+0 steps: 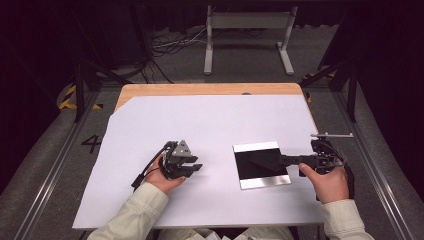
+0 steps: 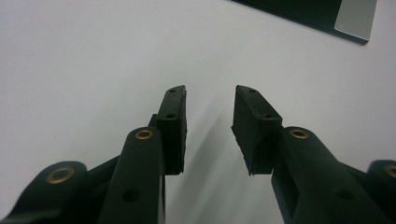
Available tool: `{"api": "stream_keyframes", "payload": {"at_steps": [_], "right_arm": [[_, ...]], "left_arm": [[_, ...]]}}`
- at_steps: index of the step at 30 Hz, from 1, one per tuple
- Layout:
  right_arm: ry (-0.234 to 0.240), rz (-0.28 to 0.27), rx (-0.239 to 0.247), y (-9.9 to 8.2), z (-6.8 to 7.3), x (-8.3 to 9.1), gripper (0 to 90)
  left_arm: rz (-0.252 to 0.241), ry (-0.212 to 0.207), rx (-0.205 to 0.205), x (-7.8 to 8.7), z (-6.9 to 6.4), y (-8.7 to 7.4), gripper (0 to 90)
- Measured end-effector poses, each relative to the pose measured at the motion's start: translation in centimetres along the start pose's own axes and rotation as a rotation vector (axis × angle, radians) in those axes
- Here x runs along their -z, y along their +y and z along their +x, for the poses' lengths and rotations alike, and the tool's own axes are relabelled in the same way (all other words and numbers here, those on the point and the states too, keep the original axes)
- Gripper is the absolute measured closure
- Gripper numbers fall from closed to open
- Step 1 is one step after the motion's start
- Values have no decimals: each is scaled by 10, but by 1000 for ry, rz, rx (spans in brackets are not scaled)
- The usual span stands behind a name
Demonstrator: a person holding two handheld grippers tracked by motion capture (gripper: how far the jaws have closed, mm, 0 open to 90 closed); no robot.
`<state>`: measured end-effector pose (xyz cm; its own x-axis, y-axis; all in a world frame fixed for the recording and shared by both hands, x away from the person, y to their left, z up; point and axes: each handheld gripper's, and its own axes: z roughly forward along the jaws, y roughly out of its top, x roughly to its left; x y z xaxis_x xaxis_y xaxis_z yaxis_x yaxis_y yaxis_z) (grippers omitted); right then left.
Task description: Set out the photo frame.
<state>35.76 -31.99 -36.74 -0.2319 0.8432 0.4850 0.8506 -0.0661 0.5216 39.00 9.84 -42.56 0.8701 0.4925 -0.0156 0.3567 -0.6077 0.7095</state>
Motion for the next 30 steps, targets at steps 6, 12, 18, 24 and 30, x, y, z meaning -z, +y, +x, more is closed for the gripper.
{"api": "stream_keyframes", "payload": {"at_steps": [6, 12, 18, 24, 30], "right_arm": [[3, 2, 13, -1, 2, -5, 471], [9, 12, 19, -1, 3, -11, 480], [17, 39, 18, -1, 2, -20, 482], [45, 51, 8, 0, 1, -24, 515], [43, 62, 7, 1, 2, -28, 548]], "left_arm": [[0, -2, 2, -1, 0, 0, 654], [7, -2, 2, -2, 0, 0, 653], [8, -1, 2, -2, -1, 0, 653], [8, 0, -2, -3, -1, 0, 652], [13, -1, -4, -3, -2, 0, 652]]}}
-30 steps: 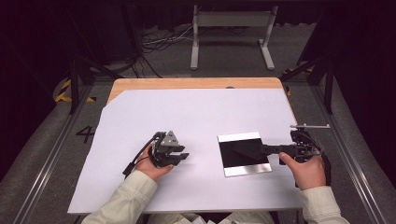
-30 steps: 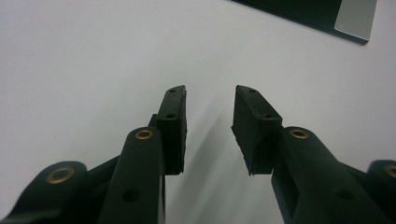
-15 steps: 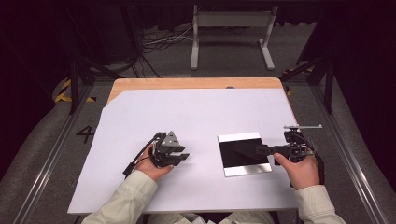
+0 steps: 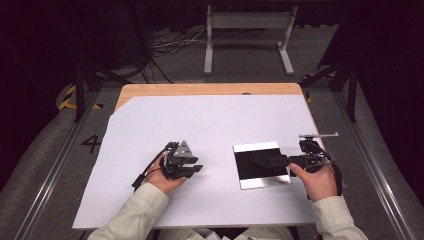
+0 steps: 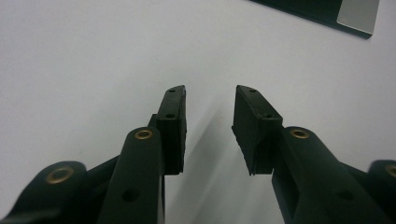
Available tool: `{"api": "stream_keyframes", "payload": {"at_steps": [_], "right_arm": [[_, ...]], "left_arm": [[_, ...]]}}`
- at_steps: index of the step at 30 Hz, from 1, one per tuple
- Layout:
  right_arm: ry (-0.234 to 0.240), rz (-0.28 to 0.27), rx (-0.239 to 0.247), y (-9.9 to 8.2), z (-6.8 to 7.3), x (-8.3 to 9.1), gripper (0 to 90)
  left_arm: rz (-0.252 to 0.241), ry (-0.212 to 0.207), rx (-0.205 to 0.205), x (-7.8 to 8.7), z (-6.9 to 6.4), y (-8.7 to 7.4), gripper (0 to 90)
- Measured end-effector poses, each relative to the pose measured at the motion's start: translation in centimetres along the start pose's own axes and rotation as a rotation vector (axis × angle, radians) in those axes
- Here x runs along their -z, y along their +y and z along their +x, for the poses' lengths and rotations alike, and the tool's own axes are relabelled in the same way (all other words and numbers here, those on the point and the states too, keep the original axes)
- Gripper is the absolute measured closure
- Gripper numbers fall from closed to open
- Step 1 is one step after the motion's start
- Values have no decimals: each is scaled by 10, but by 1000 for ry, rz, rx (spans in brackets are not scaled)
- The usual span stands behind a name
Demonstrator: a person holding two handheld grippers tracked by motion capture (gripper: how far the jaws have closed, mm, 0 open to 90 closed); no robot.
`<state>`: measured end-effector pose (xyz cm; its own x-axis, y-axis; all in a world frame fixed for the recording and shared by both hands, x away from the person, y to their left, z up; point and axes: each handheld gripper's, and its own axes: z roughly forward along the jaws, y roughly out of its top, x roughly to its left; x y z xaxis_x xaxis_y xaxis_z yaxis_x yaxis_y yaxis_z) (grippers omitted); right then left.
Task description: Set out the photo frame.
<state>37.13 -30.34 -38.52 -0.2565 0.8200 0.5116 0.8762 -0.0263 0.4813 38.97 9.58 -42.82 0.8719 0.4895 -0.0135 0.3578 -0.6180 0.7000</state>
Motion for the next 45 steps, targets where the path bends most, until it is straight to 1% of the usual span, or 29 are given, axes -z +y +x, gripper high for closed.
{"api": "stream_keyframes", "payload": {"at_steps": [3, 6, 11, 16, 18, 25, 29, 33, 38, 41, 42, 45], "right_arm": [[-11, 1, 9, 0, 0, 0, 588], [-11, 5, 5, 0, 0, 1, 596], [8, 10, -9, 0, -1, 1, 618], [34, 21, -11, 1, -3, 3, 643], [47, 24, 1, 1, -2, 5, 649], [54, 57, 67, 0, 4, 11, 653], [61, 62, 82, -1, 6, 12, 671], [74, 56, 84, -1, 8, 14, 691], [84, 51, 110, -1, 14, 18, 726], [101, 45, 130, -1, 18, 20, 757], [101, 45, 130, -1, 18, 20, 757], [152, 35, 133, -2, 24, 23, 815]], "left_arm": [[0, -1, 1, 0, 0, 0, 651], [0, -2, 2, 0, 0, 0, 651], [2, -1, 0, 0, 0, 0, 651], [2, -2, 2, -1, 0, 0, 651], [4, -1, 1, 0, 0, 0, 651], [2, -2, 0, 0, 0, 0, 650], [2, -2, 0, 0, 0, 0, 650], [3, -2, 1, 0, 0, 0, 651], [1, -2, 3, 0, 0, 0, 650], [1, -3, 3, 0, 0, 0, 650], [0, -3, 2, 0, 0, 0, 650], [0, -3, 3, 0, 0, 0, 650]]}}
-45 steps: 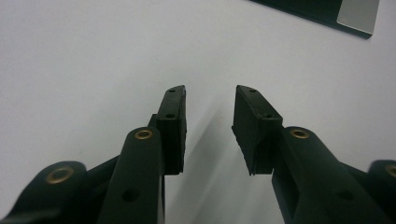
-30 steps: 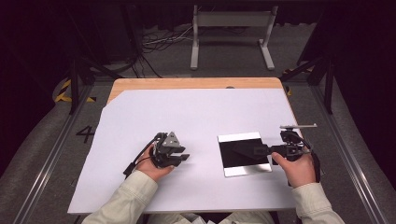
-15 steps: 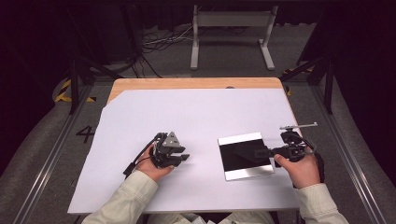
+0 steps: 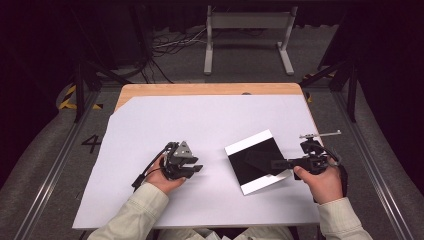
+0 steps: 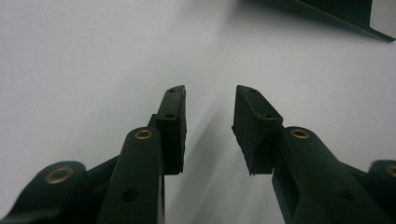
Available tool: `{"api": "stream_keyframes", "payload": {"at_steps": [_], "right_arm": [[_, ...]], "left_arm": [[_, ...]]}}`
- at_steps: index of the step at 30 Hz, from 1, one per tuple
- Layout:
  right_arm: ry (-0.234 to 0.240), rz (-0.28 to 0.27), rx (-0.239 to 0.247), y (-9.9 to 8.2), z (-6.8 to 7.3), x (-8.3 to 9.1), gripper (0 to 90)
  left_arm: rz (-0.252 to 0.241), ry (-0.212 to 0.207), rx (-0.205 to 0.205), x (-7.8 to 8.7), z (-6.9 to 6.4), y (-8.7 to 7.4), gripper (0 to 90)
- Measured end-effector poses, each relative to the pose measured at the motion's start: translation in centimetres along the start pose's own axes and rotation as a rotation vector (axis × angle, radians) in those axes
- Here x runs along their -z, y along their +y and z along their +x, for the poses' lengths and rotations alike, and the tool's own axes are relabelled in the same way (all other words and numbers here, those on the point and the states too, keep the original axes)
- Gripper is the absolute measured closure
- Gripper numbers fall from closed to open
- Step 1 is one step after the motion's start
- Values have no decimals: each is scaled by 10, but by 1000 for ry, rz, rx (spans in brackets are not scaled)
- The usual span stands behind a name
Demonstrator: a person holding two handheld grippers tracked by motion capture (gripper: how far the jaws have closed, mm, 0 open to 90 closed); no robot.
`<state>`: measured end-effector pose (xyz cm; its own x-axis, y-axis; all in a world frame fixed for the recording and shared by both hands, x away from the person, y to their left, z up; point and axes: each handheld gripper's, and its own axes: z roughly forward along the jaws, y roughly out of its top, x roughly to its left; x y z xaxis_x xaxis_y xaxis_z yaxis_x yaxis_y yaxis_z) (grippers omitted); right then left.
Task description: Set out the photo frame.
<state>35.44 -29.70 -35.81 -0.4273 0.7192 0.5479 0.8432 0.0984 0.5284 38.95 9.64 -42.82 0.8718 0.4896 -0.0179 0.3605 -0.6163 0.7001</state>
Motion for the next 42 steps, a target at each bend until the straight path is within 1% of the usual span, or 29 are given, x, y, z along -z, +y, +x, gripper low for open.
{"api": "stream_keyframes", "payload": {"at_steps": [2, 3, 4, 5, 7, 9, 11, 13, 14, 16, 21, 25, 27, 28, 30, 33, 35, 36, 38, 39, 42], "right_arm": [[26, -6, 11, 0, 2, 1, 836], [47, -11, 19, 0, 5, 1, 857], [47, -11, 19, 0, 5, 1, 857], [57, -14, 23, 0, 7, 2, 864], [71, -22, 42, 0, 10, 2, 870], [76, -35, 64, 0, 15, 2, 872], [74, -48, 69, 0, 17, 2, 873], [75, -69, 64, 0, 16, 3, 873], [76, -86, 69, 0, 15, 3, 873], [68, -115, 63, 0, 14, 4, 873], [40, -223, 94, -2, 14, 2, 873], [5, -297, 155, -5, 15, -2, 873], [-4, -335, 185, -8, 16, -6, 873], [-3, -347, 192, -9, 17, -8, 873], [-5, -380, 225, -10, 18, -12, 873], [-34, -410, 279, -13, 21, -17, 872], [-56, -385, 313, -12, 22, -21, 873], [-62, -382, 335, -12, 23, -21, 872], [-78, -360, 377, -11, 25, -19, 871], [-78, -345, 407, -11, 24, -19, 870], [-75, -313, 451, -11, 22, -17, 869]], "left_arm": [[0, 0, 0, 0, 0, 0, 650], [0, 0, 1, 0, 0, 0, 650], [1, 0, 1, 0, 0, 0, 650], [1, 0, 1, 0, 0, 0, 650], [0, 0, 1, 0, 0, 0, 650], [1, 1, 0, 0, 0, 0, 650], [1, 1, 0, 0, 0, 0, 650], [1, 1, 0, 0, 0, 0, 650], [1, 1, 0, 0, 0, 0, 650], [2, 2, 1, 0, 0, 0, 650], [3, 2, -2, 0, 0, 0, 649], [4, 5, -3, 0, 0, 0, 648], [3, 6, -5, 0, 0, 0, 645], [3, 5, -3, 0, 0, 0, 645], [2, 5, -2, 0, 0, 0, 645], [3, 5, -3, 0, 0, 0, 645], [4, 5, -4, -1, 0, 0, 644], [4, 6, -5, -1, -1, 0, 644], [5, 6, -6, 0, -1, 0, 644], [5, 5, -6, 0, -1, 0, 645], [3, 6, -5, 0, -1, 0, 644]]}}
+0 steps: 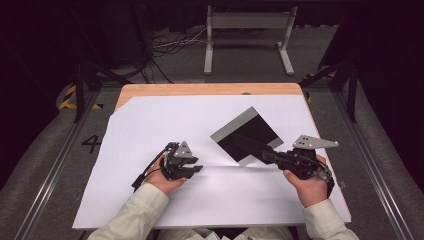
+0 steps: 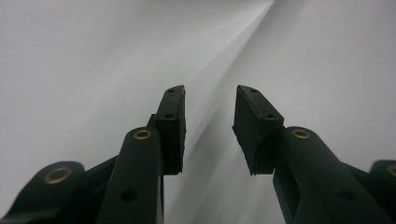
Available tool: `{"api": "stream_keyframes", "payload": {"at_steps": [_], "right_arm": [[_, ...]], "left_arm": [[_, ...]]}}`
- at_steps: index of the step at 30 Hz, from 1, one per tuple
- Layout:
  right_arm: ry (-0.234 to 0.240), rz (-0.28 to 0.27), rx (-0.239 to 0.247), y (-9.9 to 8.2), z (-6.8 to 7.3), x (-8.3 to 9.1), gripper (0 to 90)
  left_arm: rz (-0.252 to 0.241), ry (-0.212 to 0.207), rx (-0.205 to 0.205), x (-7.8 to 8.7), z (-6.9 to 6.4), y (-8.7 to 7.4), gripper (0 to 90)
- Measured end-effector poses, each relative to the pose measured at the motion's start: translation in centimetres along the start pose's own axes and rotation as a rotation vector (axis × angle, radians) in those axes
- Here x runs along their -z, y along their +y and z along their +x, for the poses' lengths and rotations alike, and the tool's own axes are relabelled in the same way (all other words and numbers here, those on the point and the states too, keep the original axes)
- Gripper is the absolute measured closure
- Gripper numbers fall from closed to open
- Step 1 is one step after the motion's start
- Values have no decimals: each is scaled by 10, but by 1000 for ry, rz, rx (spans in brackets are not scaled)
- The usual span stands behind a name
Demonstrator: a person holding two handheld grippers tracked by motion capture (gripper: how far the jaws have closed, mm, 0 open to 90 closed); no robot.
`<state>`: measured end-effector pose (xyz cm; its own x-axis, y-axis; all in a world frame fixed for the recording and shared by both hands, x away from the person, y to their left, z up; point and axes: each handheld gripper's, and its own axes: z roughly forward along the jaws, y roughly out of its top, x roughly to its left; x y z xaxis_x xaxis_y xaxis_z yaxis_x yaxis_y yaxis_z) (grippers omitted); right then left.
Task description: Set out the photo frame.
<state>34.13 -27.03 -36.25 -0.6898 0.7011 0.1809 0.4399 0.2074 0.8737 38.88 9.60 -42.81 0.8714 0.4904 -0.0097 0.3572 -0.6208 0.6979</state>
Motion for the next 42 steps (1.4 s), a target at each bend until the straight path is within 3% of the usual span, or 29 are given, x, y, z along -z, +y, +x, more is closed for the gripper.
{"api": "stream_keyframes", "payload": {"at_steps": [6, 10, 11, 12, 16, 22, 33, 42], "right_arm": [[37, 62, 51, -3, -5, 6, 869], [54, 149, 116, -5, -3, 11, 869], [54, 149, 116, -5, -3, 11, 869], [65, 193, 134, -8, -4, 13, 869], [74, 248, 146, -14, -8, 16, 869], [82, 296, 201, -19, -8, 18, 868], [86, 379, 228, -29, -19, 16, 860], [70, 412, 245, -35, -27, 14, 835]], "left_arm": [[-3, -2, 2, 0, 0, 0, 644], [-4, -3, 2, 0, 0, 0, 644], [-4, -3, 2, 0, 0, 0, 644], [-4, -3, 1, 0, 0, 0, 644], [-2, -3, 0, 0, 0, 0, 646], [2, -5, -3, -1, 0, 1, 646], [-2, -7, -3, -2, 0, 2, 646], [-4, -13, -10, -5, -1, 3, 646]]}}
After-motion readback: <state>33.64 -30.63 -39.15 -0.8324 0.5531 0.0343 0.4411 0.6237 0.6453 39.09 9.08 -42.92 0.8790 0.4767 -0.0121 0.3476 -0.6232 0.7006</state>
